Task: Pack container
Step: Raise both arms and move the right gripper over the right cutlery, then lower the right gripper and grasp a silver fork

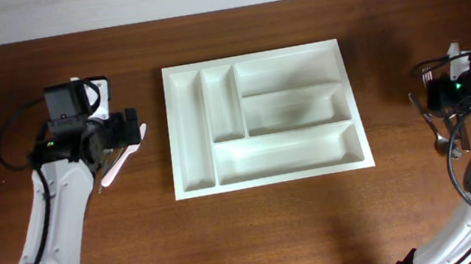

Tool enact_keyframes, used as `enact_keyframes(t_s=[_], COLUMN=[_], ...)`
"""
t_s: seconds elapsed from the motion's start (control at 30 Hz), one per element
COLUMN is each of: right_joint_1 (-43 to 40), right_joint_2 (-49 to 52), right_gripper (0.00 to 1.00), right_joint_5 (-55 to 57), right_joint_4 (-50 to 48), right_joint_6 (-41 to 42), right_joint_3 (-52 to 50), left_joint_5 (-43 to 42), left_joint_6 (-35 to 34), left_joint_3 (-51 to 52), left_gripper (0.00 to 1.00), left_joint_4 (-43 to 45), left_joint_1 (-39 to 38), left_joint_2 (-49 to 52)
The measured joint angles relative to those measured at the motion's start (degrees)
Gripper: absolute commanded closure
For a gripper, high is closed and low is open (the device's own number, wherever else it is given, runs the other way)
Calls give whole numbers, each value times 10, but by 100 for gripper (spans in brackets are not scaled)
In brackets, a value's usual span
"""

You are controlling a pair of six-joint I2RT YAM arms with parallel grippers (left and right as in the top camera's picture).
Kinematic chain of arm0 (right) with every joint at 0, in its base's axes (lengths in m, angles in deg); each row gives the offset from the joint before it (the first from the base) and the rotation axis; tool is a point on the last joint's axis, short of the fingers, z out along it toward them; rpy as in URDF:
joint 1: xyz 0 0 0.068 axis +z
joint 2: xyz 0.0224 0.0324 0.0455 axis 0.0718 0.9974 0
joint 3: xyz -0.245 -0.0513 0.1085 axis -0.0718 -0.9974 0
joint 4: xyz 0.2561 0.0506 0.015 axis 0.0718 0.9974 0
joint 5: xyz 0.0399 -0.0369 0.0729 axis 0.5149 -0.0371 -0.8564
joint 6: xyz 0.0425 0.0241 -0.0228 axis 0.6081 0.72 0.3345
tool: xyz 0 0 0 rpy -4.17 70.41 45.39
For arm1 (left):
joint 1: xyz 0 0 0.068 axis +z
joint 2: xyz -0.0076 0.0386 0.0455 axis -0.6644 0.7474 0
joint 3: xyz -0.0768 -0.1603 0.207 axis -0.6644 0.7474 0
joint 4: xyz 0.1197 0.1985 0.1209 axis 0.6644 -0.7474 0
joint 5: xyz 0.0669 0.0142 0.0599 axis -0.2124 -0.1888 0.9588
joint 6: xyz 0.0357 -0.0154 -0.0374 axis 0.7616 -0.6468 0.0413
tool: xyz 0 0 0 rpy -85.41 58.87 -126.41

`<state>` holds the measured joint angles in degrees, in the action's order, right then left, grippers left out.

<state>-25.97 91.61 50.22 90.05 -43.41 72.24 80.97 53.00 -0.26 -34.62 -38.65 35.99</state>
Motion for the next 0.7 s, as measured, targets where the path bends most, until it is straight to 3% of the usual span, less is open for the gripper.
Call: enact_keyframes(t_s=[0.2, 0.7], right_joint_1=[0, -24], right_joint_2=[44, 45], right_gripper=[29, 34], right_joint_5=[25, 24], right_joint_4=[-5, 5], right_joint_6=[-14, -23], right_joint_3=[0, 0], left_joint_5=[0, 0], left_joint_6=[0, 0], left_joint_3=[0, 0], left_gripper=[1, 1], left_joint_4=[0, 0], left_joint_1=[0, 0], left_joint_2=[43, 53])
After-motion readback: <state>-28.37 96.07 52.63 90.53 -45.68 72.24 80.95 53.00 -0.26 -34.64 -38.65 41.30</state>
